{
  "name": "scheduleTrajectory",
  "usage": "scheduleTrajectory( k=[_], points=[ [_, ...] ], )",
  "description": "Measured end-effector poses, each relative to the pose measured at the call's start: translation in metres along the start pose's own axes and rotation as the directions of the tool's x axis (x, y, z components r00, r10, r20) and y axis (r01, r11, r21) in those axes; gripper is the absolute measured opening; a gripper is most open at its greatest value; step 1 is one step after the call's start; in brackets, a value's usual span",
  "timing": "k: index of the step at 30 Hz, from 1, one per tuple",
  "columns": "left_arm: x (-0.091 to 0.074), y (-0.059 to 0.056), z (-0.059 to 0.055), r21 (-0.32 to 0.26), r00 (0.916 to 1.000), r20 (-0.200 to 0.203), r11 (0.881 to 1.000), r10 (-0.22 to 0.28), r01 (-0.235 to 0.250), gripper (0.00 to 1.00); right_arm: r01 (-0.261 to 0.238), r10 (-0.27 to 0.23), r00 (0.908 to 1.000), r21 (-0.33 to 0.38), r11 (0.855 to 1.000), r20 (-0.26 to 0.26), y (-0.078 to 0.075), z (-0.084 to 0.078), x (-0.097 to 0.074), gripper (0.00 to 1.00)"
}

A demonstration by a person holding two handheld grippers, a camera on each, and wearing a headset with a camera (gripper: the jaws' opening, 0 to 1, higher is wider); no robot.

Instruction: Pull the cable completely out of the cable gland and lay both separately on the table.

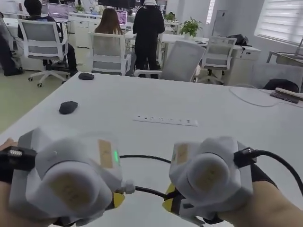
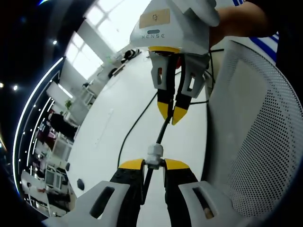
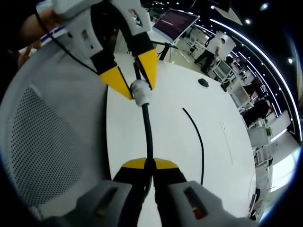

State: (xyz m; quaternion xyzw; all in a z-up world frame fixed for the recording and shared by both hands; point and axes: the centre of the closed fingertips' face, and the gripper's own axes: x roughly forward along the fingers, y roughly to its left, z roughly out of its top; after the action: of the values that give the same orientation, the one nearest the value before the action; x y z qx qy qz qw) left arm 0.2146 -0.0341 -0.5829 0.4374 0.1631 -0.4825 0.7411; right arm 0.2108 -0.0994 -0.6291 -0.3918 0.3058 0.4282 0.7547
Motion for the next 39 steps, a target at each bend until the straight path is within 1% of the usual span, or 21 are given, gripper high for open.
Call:
scheduleTrajectory(
  k=[3,7,10,13,14,15,16,17,18,19,21,23,26,28,29,30,31,34,39],
  points=[
    [-0.002,0.001,0.001,0.003,0.9999,0.010,1.000,0.007,-0.007,0.16,0.006,-0.006,1.0000,0.015,1.000,-0.002,-0.001,-0.005,-0.003,0.02],
    [-0.004,0.003,0.000,0.004,0.9998,0.010,1.000,0.015,-0.015,0.16,0.010,-0.010,0.9999,0.027,1.000,-0.011,-0.001,-0.010,-0.005,0.02],
    [-0.006,0.006,0.000,-0.002,0.9996,0.018,1.000,0.022,-0.022,0.16,0.013,-0.012,0.9998,0.046,0.999,-0.013,-0.002,-0.013,-0.007,0.02],
    [-0.008,0.007,-0.001,-0.001,0.9994,0.019,1.000,0.029,-0.029,0.16,0.005,-0.004,0.9999,0.057,0.998,-0.013,0.001,-0.013,-0.006,0.03],
    [-0.008,0.007,0.000,-0.002,0.9992,0.023,1.000,0.032,-0.032,0.16,-0.006,0.007,0.9998,0.059,0.998,-0.016,0.003,-0.013,-0.004,0.03],
    [-0.008,0.007,0.000,0.000,0.9991,0.024,0.999,0.035,-0.035,0.16,-0.020,0.021,0.9995,0.051,0.999,-0.025,0.005,-0.013,-0.003,0.04],
    [-0.009,0.008,0.001,0.009,0.9989,0.026,0.999,0.038,-0.039,0.16,-0.021,0.022,0.9990,0.030,0.999,-0.038,0.006,-0.012,0.000,0.05],
    [-0.009,0.008,0.001,0.011,0.9989,0.026,0.999,0.038,-0.039,0.16,-0.016,0.018,0.9993,0.032,0.999,-0.034,0.005,-0.009,0.001,0.08],
    [-0.009,0.008,0.001,0.019,0.9989,0.024,0.999,0.041,-0.042,0.16,-0.020,0.021,0.9994,0.036,0.999,-0.027,0.004,-0.003,0.003,0.14],
    [-0.009,0.008,0.000,0.022,0.9989,0.023,0.999,0.041,-0.042,0.16,-0.021,0.022,0.9996,0.041,0.999,-0.016,0.003,0.001,0.004,0.17],
    [-0.009,0.008,0.001,0.023,0.9989,0.025,0.999,0.039,-0.040,0.16,-0.016,0.016,0.9998,0.040,0.999,0.011,-0.001,0.014,0.007,0.18],
    [-0.009,0.009,0.001,0.028,0.9988,0.027,0.999,0.040,-0.041,0.16,-0.027,0.027,0.9991,0.023,0.999,0.033,-0.001,0.025,0.012,0.18],
    [-0.009,0.009,0.002,0.032,0.9987,0.030,0.999,0.041,-0.042,0.16,-0.037,0.037,0.9984,0.006,0.999,0.043,-0.002,0.035,0.018,0.20],
    [-0.009,0.010,0.002,0.029,0.9985,0.035,0.999,0.042,-0.043,0.16,-0.038,0.039,0.9982,-0.006,0.999,0.046,-0.002,0.038,0.020,0.17],
    [-0.009,0.010,0.002,0.027,0.9985,0.035,0.999,0.041,-0.042,0.16,-0.038,0.039,0.9981,-0.011,0.999,0.049,-0.003,0.038,0.020,0.14],
    [-0.009,0.010,0.001,0.027,0.9986,0.033,0.999,0.042,-0.043,0.16,-0.042,0.043,0.9980,-0.016,0.999,0.046,-0.002,0.037,0.019,0.07],
    [-0.009,0.011,0.001,0.026,0.9987,0.031,0.999,0.042,-0.042,0.16,-0.045,0.046,0.9979,-0.019,0.999,0.046,-0.002,0.036,0.019,0.02],
    [-0.009,0.012,-0.001,0.017,0.9987,0.029,0.999,0.042,-0.042,0.16,-0.048,0.047,0.9979,0.000,0.999,0.045,-0.003,0.031,0.018,0.02],
    [-0.008,0.017,-0.005,0.004,0.9987,0.020,0.999,0.048,-0.048,0.16,-0.030,0.030,0.9993,0.005,1.000,0.023,-0.010,0.018,0.013,0.02]
  ],
)
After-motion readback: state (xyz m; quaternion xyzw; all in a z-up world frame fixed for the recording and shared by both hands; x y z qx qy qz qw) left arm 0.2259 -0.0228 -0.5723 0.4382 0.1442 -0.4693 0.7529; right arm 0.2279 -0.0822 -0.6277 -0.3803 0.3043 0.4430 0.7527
